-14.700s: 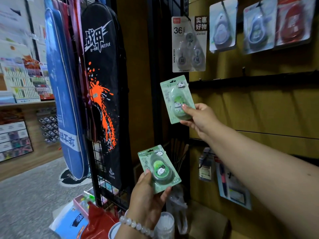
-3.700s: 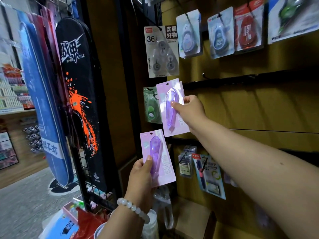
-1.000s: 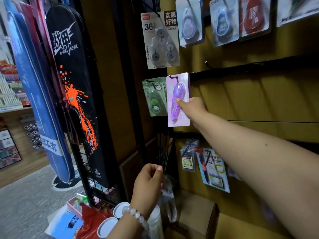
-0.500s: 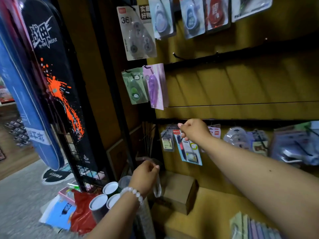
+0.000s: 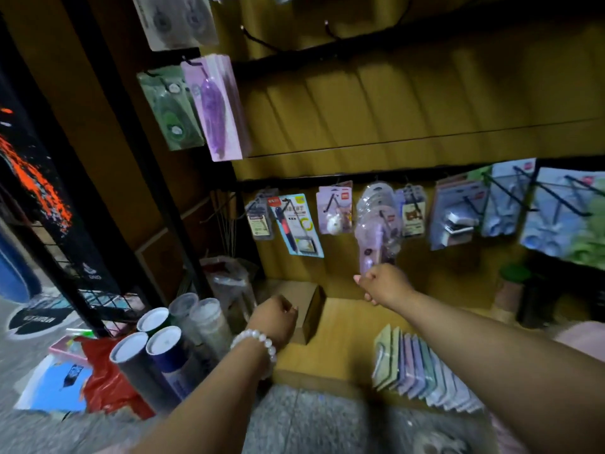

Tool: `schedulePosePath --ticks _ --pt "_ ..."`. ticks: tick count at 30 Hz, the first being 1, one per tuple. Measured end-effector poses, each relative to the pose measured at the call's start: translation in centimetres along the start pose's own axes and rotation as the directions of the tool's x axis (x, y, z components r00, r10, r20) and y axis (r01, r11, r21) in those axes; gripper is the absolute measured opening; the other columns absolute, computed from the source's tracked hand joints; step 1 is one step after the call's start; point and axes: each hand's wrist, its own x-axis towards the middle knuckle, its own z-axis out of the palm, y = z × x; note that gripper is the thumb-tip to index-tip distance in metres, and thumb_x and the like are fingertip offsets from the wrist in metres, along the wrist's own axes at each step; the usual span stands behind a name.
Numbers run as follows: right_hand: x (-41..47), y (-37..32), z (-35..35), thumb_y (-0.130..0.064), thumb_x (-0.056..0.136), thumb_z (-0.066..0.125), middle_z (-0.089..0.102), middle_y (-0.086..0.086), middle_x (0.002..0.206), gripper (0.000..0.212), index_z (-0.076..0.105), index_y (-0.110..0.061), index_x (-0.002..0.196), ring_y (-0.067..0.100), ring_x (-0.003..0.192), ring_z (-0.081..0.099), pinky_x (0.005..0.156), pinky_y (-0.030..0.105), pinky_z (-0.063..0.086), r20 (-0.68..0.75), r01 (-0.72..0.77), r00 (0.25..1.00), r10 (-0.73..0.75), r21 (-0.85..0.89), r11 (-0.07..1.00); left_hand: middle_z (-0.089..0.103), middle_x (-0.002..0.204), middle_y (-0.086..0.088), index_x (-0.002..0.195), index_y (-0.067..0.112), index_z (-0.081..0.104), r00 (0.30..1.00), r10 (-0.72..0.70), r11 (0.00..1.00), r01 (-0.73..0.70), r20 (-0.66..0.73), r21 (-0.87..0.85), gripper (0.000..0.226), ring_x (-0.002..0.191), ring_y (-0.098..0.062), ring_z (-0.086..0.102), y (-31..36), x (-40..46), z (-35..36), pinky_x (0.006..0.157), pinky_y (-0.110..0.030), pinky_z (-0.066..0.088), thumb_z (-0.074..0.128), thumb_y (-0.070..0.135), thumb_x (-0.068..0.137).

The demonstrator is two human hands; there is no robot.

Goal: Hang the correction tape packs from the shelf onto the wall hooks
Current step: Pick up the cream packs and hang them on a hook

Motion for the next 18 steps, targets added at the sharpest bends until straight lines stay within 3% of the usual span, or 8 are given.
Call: schedulePosePath --ticks 6,9,12,18 --pt "1.2 6.6 1.4 -0.034 0.094 0.054 0.073 0.022 0.086 0.039 0.054 -0.011 0.062 0.033 0.076 0.067 0.074 0.035 0.052 0.040 -0.220 0.974 0.221 -0.026 0.975 0.071 0.097 -0.013 0.097 0.014 0.058 0.988 0.006 0.999 0.001 0.154 -0.046 0.024 0.091 -0.029 0.068 -0.9 1.7 5.0 0.077 -0.033 0.053 0.051 0.037 0.096" --pt "2.5 10.1 2.6 -0.037 0.094 0.053 0.070 0.024 0.096 0.034 0.059 -0.006 0.080 0.037 0.092 0.066 0.081 0.037 0.051 0.063 -0.306 0.948 0.311 -0.080 0.949 0.072 0.099 -0.015 0.104 0.011 0.061 0.979 -0.001 0.999 0.009 0.206 -0.039 0.026 0.091 -0.030 0.069 -1.8 3.1 7.4 0.081 -0.036 0.056 0.051 0.034 0.095" --pt "3.7 13.1 4.4 -0.037 0.094 0.054 0.068 0.023 0.106 0.032 0.058 -0.006 0.087 0.034 0.095 0.065 0.087 0.037 0.050 0.085 -0.371 0.921 0.381 -0.114 0.922 0.073 0.097 -0.013 0.102 0.014 0.061 0.967 -0.011 1.000 0.017 0.253 -0.021 0.023 0.089 -0.028 0.070 -2.7 4.1 9.8 0.081 -0.032 0.054 0.051 0.033 0.095" --pt "5.3 17.1 8.3 -0.042 0.090 0.060 0.068 0.025 0.106 0.046 0.038 -0.017 0.058 0.038 0.105 0.063 0.083 0.033 0.046 0.064 -0.477 0.866 0.495 -0.191 0.858 0.073 0.091 -0.011 0.097 0.015 0.058 0.937 -0.059 0.998 0.065 0.344 -0.005 0.022 0.087 -0.025 0.070 -4.3 5.5 14.3 0.078 -0.032 0.053 0.051 0.035 0.096"
